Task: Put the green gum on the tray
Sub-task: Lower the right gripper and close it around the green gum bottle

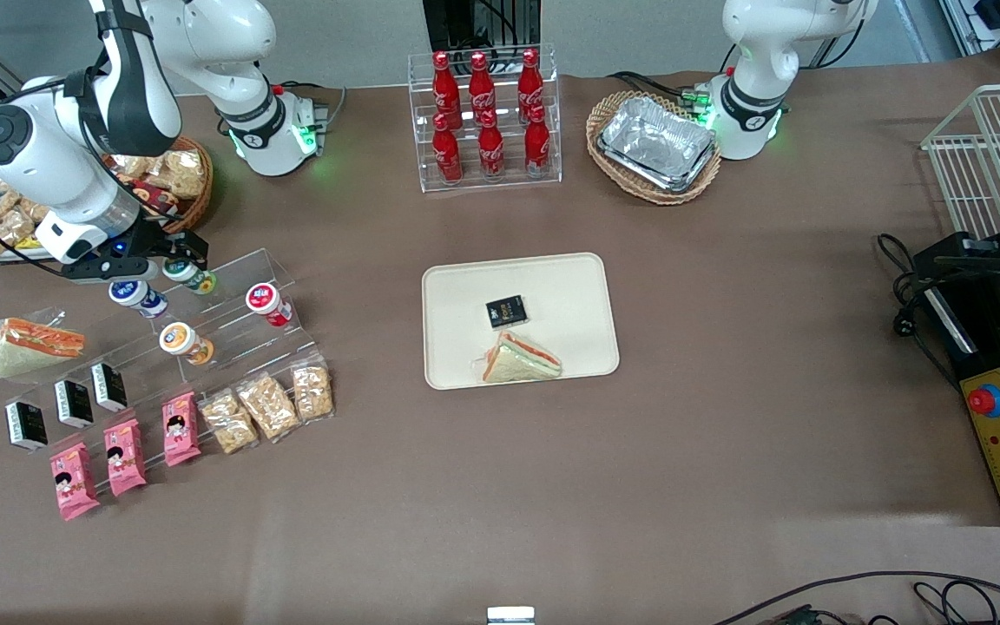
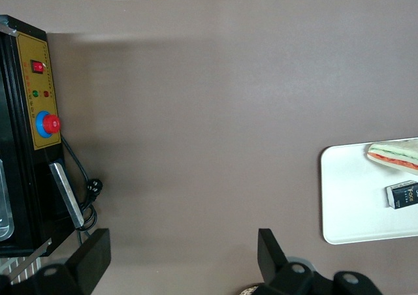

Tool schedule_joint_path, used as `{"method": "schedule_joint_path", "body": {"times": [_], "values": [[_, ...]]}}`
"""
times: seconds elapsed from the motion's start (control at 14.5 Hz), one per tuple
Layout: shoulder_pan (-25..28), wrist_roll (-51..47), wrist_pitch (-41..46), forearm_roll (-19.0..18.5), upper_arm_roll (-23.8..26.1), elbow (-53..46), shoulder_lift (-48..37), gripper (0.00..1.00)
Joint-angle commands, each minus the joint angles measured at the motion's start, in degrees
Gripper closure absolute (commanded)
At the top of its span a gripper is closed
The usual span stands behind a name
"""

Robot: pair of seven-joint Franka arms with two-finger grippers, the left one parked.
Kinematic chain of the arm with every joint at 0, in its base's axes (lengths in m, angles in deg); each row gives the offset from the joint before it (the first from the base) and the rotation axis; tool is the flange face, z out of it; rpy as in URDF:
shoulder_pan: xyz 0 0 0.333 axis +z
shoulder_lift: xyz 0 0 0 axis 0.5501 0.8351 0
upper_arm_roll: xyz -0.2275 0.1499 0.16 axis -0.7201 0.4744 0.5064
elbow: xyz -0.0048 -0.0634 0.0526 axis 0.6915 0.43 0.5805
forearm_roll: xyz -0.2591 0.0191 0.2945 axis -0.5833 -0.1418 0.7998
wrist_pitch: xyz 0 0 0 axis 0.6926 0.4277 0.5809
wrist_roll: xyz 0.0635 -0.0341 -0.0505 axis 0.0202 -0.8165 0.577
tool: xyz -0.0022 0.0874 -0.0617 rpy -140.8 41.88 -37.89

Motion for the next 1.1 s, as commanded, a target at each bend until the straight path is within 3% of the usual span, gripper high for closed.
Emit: {"method": "schedule_joint_path", "body": {"times": [0.0,0.14,0.28,0.34,0.69,1.03], "values": [[-0.3,0.4,-2.4,-0.4,0.0,1.4,-0.1,0.12],[-0.3,0.4,-2.5,-0.4,0.0,1.4,0.1,0.17],[-0.3,0.4,-2.4,-0.4,0.0,1.3,0.6,0.28],[-0.3,0.2,-2.4,-0.4,0.0,1.2,0.8,0.38],[-0.3,0.3,-1.0,-0.4,0.2,-0.1,-0.4,0.61],[0.3,0.4,12.9,-1.3,0.5,-13.3,0.6,0.62]]}}
